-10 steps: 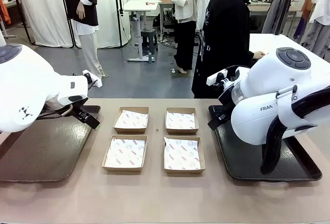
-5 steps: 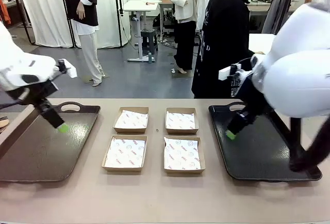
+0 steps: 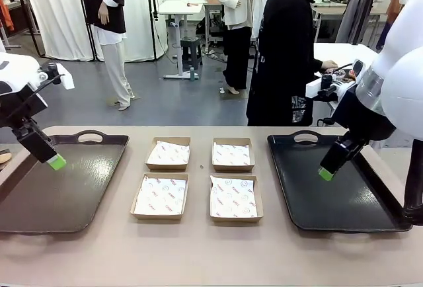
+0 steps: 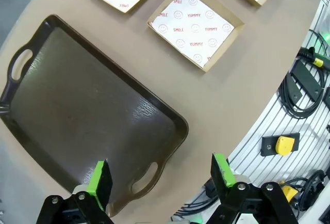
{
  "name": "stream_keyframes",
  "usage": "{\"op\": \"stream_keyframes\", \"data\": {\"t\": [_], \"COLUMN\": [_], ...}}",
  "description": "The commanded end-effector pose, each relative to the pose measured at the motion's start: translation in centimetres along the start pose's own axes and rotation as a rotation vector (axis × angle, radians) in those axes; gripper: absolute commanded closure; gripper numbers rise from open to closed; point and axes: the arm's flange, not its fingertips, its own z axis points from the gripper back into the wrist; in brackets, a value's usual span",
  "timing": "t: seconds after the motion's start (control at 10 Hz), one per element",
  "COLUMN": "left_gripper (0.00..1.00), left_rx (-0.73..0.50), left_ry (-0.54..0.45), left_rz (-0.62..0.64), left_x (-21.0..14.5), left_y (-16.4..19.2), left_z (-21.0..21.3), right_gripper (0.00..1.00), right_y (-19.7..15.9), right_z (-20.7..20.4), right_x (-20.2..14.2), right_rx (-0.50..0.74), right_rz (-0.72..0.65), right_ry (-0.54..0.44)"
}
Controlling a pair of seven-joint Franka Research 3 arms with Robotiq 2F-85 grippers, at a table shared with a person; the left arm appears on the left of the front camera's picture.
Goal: Individually package the donuts and arrange them on the tray.
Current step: Pick up one Paper togo box.
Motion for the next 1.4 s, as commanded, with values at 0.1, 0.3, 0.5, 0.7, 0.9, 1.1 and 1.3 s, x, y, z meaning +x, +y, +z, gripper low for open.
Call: {"op": "stream_keyframes", "data": {"t": [0.1, 0.3, 0.5, 0.7, 0.9, 1.1, 1.3], "left_gripper": [0.0, 0.0, 0.0, 0.0, 0.0, 0.0, 0.0], "left_rx": [0.0, -0.428, -0.7, -0.91, -0.993, -1.026, -1.064], "left_ry": [0.0, -0.179, -0.313, -0.372, -0.415, -0.383, -0.385], "left_rz": [0.0, 0.24, 0.411, 0.549, 0.701, 0.79, 0.83], "left_x": [0.0, -0.7, -2.3, -4.4, -7.5, -10.2, -12.9], "left_y": [0.0, 4.5, 7.7, 10.2, 12.6, 14.3, 15.6], "left_z": [0.0, -0.8, -1.4, -2.8, -3.9, -4.8, -5.4], "right_gripper": [0.0, 0.0, 0.0, 0.0, 0.0, 0.0, 0.0], "right_y": [0.0, -5.2, -9.0, -12.2, -15.6, -17.6, -19.4], "right_z": [0.0, -1.7, -3.4, -5.6, -7.3, -8.5, -9.0], "right_x": [0.0, -2.3, -5.5, -8.5, -11.6, -13.9, -16.6], "right_rx": [0.0, 0.432, 0.67, 0.842, 0.949, 0.983, 1.052], "right_rz": [0.0, -0.21, -0.388, -0.498, -0.595, -0.607, -0.605], "right_ry": [0.0, -0.207, -0.359, -0.432, -0.493, -0.506, -0.552]}}
